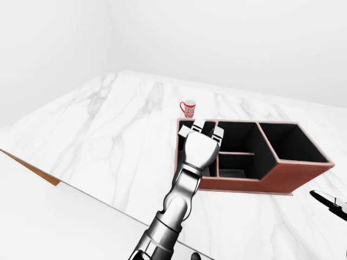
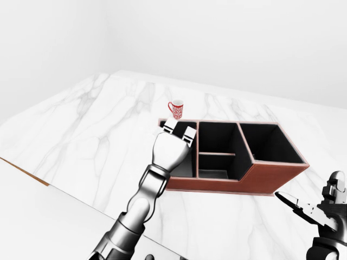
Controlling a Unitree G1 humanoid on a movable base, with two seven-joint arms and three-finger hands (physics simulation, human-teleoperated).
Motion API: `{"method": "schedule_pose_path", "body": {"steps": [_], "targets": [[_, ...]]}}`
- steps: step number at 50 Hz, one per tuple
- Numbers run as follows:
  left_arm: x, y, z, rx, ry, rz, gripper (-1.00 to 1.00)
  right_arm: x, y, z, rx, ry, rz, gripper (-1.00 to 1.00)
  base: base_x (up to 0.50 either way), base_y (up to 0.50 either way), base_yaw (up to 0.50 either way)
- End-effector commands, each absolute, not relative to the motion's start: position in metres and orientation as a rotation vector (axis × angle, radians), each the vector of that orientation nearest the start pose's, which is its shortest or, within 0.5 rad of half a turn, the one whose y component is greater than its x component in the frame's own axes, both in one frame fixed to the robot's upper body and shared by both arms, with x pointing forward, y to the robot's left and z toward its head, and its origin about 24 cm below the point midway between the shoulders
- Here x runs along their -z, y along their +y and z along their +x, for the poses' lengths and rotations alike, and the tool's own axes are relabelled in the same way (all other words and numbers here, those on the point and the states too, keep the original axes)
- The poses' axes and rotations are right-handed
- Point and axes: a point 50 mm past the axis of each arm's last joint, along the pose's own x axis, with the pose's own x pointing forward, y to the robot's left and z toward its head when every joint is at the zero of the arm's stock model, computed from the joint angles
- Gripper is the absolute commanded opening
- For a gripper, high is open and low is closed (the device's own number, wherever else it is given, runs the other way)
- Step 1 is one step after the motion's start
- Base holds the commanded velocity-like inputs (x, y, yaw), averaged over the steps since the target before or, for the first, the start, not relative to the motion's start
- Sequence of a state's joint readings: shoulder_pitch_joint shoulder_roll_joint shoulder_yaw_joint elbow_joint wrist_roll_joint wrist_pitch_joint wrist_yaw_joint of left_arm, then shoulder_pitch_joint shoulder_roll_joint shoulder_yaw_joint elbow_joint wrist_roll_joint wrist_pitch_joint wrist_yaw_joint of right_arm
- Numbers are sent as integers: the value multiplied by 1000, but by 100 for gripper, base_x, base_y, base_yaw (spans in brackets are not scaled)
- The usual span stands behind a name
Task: Pick up the book and place it in the left compartment of the caddy.
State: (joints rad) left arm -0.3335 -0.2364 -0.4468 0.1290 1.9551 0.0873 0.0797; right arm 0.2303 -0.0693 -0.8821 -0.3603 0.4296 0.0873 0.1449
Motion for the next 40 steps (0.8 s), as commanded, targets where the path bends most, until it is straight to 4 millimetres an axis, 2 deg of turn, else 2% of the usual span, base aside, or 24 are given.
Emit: {"method": "schedule_pose_path", "body": {"steps": [1, 5, 15, 40], "targets": [[-126, -24, 274, -10, -706, 1719, -100, -103, -342, 120, 683, -262, 89, 100, 0, 0, 0], [-118, -27, 275, 18, -699, 1702, -100, -104, -342, 119, 681, -267, 86, 100, 0, 0, 0], [-115, -30, 275, 39, -689, 1691, -100, -103, -343, 120, 681, -263, 88, 100, 0, 0, 0], [-76, -31, 297, 168, -619, 1687, -100, -102, -343, 121, 681, -261, 89, 100, 0, 0, 0]]}}
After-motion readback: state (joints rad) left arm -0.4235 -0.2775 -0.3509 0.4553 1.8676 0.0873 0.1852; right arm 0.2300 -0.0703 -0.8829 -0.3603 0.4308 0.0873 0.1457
